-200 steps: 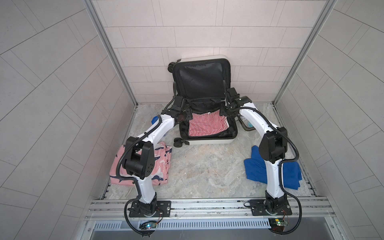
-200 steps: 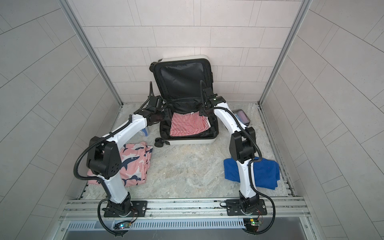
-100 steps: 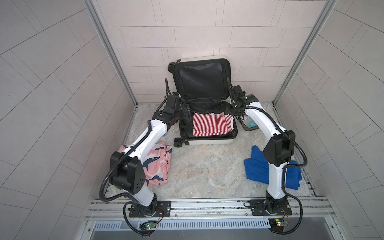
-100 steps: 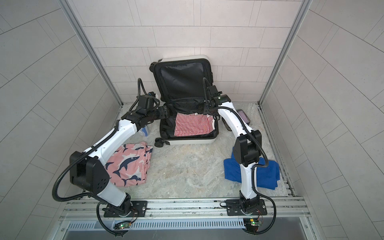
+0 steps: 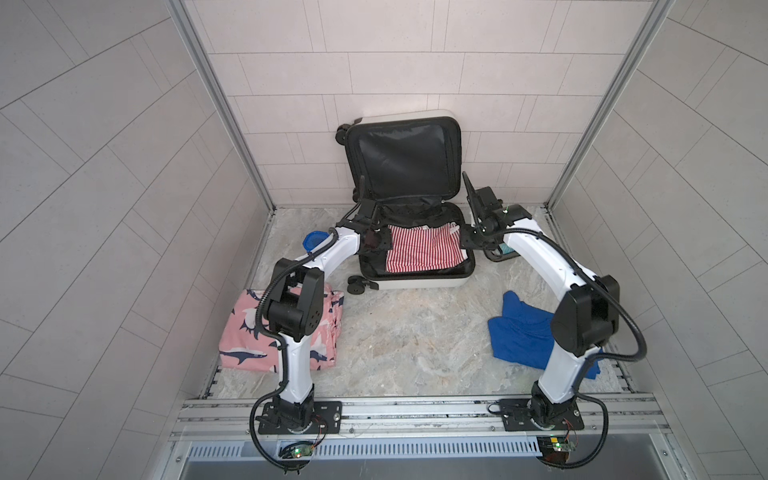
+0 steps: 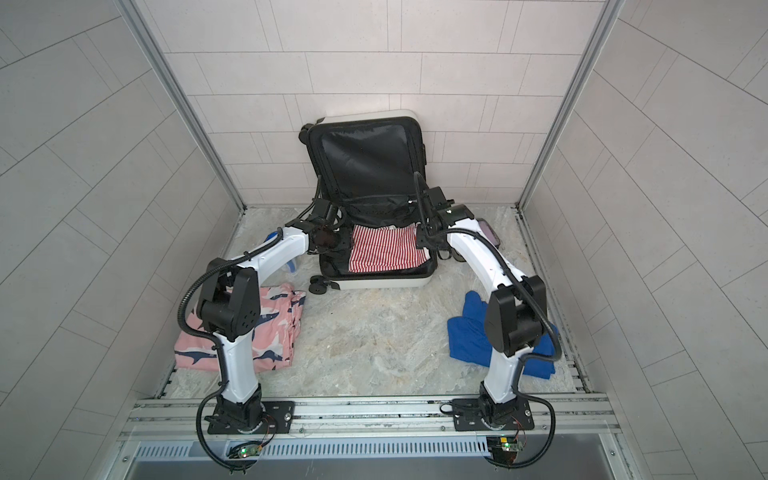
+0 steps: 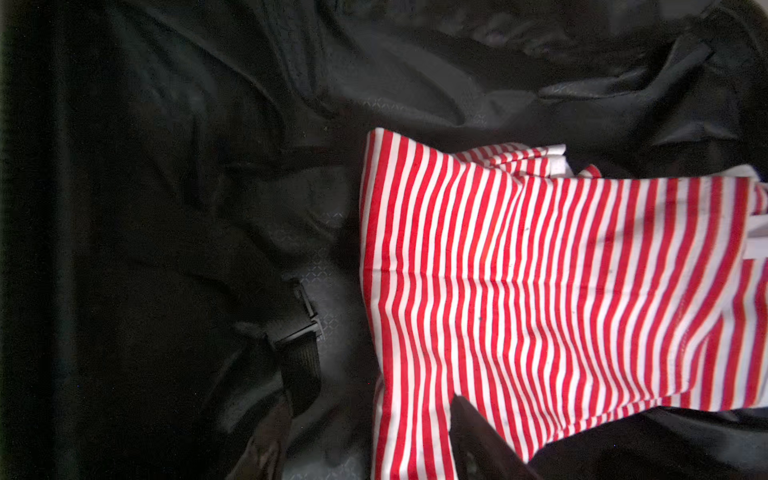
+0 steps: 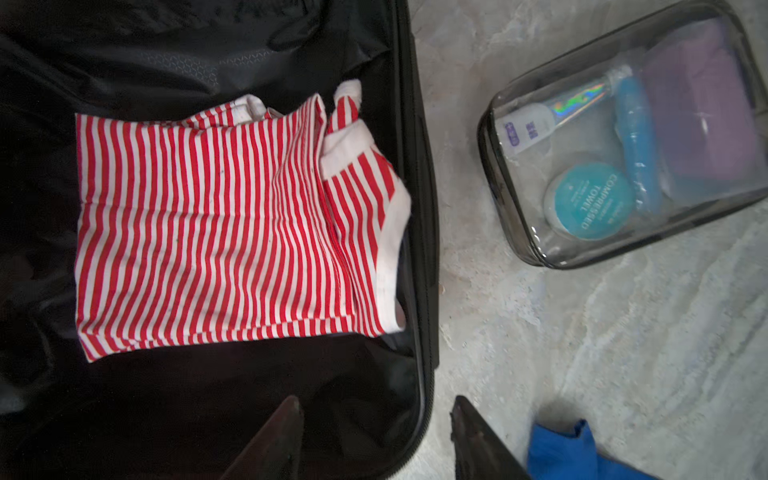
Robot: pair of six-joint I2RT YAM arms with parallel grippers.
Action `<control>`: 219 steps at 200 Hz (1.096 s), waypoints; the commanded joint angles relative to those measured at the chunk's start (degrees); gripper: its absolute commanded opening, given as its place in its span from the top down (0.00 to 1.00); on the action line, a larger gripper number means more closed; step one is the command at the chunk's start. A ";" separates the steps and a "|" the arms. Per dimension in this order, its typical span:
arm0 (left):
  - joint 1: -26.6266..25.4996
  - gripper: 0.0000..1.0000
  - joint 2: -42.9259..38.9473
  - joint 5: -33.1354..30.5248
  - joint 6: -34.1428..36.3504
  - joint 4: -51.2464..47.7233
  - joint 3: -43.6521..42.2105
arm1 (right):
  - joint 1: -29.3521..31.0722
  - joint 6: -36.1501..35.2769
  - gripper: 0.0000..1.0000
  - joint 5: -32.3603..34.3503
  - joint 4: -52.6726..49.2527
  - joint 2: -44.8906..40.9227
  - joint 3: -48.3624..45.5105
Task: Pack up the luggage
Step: 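Move the right gripper to the blue shirt while the left gripper withdraws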
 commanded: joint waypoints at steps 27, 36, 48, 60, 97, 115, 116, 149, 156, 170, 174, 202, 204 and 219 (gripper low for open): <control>-1.28 0.41 4.59 0.48 1.20 -1.76 4.09 | -0.20 -0.33 0.40 1.14 0.68 -12.36 -13.41; -1.37 0.43 5.10 0.46 1.19 -1.76 4.29 | -0.21 -0.06 0.40 0.86 0.93 -14.19 -15.77; -1.62 0.45 5.94 0.52 1.20 -1.76 4.69 | -0.21 0.15 0.40 0.68 0.95 -16.41 -18.25; -1.75 0.48 6.70 0.48 1.18 -1.97 5.18 | -0.21 0.51 0.40 0.59 0.95 -18.61 -20.84; -1.99 0.59 8.14 0.69 1.00 -2.23 6.17 | -0.21 1.27 0.40 0.58 0.19 -23.62 -25.46; -2.07 0.74 8.46 1.54 0.96 -2.76 6.98 | -0.21 1.75 0.40 0.78 -0.29 -25.40 -27.12; -2.07 0.74 8.47 1.53 0.96 -2.79 6.95 | -0.21 1.73 0.40 0.82 -0.33 -25.45 -27.15; -2.08 1.00 8.12 1.64 0.98 -5.50 8.33 | -0.16 2.31 0.41 1.02 -1.37 -27.49 -29.25; -2.07 1.00 7.83 1.30 1.04 -5.71 8.12 | -0.21 2.30 0.41 1.12 -1.56 -27.82 -29.67; -1.99 1.00 6.71 0.06 1.00 -5.88 7.27 | -0.21 2.53 0.41 1.08 -1.69 -28.44 -30.61; -1.99 1.00 6.31 -0.46 0.92 -5.89 6.85 | -0.21 2.55 0.41 1.16 -1.82 -28.61 -30.76; -1.33 1.00 3.62 -2.83 -0.20 -5.39 3.72 | -0.21 2.94 0.41 2.40 -2.95 -29.18 -32.08; -1.30 1.00 3.38 -2.99 -0.29 -5.37 3.46 | -0.21 3.00 0.41 2.58 -3.16 -29.17 -32.22; -0.70 1.00 1.51 -3.58 -1.06 -4.30 1.03 | -0.21 3.30 0.41 3.20 -3.58 -29.53 -32.83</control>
